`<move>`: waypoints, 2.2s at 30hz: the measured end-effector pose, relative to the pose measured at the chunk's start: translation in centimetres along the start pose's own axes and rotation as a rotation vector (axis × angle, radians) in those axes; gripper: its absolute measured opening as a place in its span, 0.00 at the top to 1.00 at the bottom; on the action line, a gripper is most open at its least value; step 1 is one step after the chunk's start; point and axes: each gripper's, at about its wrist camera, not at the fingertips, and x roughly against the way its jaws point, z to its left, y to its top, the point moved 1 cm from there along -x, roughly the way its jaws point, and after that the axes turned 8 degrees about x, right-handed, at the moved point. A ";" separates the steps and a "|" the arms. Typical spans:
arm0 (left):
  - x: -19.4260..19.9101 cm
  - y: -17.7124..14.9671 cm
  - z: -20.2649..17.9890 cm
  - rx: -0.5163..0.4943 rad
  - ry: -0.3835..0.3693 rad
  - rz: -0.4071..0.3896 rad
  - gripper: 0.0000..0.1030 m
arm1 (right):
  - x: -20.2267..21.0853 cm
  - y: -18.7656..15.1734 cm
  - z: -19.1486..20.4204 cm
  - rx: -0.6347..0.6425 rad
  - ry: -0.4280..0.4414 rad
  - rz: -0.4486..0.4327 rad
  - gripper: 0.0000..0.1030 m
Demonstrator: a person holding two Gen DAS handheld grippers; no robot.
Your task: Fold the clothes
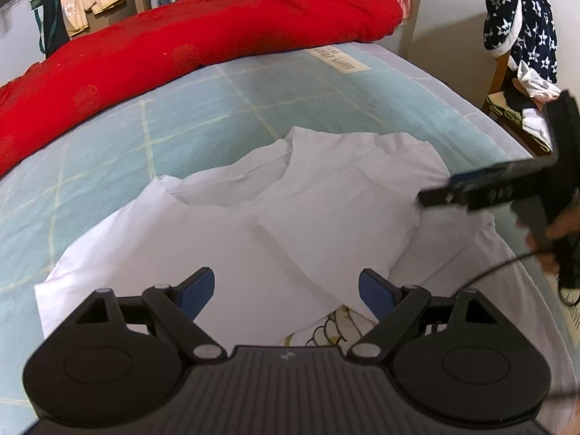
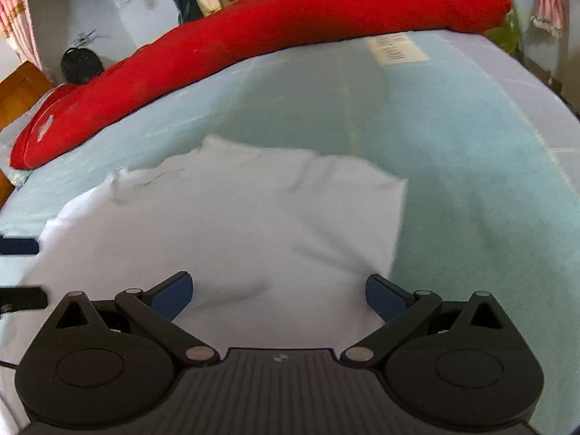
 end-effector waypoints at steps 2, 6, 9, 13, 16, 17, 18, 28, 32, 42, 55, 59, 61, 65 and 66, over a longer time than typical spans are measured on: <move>0.1 0.0 0.3 0.005 0.002 -0.006 0.16 | 1.4 0.2 -0.1 0.003 -0.047 -0.016 0.00; -0.1 0.1 0.6 0.020 0.009 -0.015 0.16 | 3.8 -0.9 1.1 -0.040 0.024 -0.004 0.00; -0.2 0.3 0.6 0.022 0.006 -0.019 0.16 | 3.7 -2.4 3.1 -0.010 0.077 0.033 0.00; -0.2 0.3 0.4 0.012 -0.001 -0.019 0.16 | 2.4 -3.8 4.1 -0.030 0.089 0.113 0.00; -0.2 0.2 0.3 0.002 -0.005 -0.019 0.16 | 2.5 -3.7 4.2 -0.024 0.075 0.119 0.00; -0.2 0.3 0.3 0.004 -0.006 -0.020 0.16 | 2.6 -3.7 4.2 -0.022 0.071 0.121 0.00; -0.3 0.3 0.2 0.009 -0.009 -0.023 0.16 | 2.6 -3.6 4.3 -0.019 0.066 0.123 0.00; -1.1 1.6 -5.1 -0.228 -0.081 -0.074 0.35 | 5.4 -5.7 6.0 0.012 0.069 0.157 0.00; -2.5 2.1 -8.2 -0.359 -0.082 -0.074 0.35 | 6.4 -7.2 6.2 0.007 0.086 0.181 0.00; -4.8 2.2 2.7 0.380 -0.133 0.031 0.40 | 7.2 -7.3 5.0 -0.036 0.123 0.147 0.00; -9.7 0.9 7.7 0.793 -0.432 0.101 0.50 | 6.8 -7.2 5.1 -0.065 0.184 0.141 0.00; -10.4 0.3 8.1 0.814 -0.435 0.119 0.92 | 6.4 -7.2 5.7 -0.076 0.181 0.133 0.00; -10.1 0.5 7.8 0.785 -0.429 0.110 0.96 | 6.2 -7.1 5.9 -0.076 0.183 0.135 0.00; -8.9 2.0 6.9 0.719 -0.438 0.062 0.98 | 6.0 -7.0 6.1 -0.074 0.178 0.136 0.00; -8.6 2.5 6.7 0.704 -0.444 0.047 0.98 | 6.0 -7.0 6.2 -0.074 0.176 0.136 0.00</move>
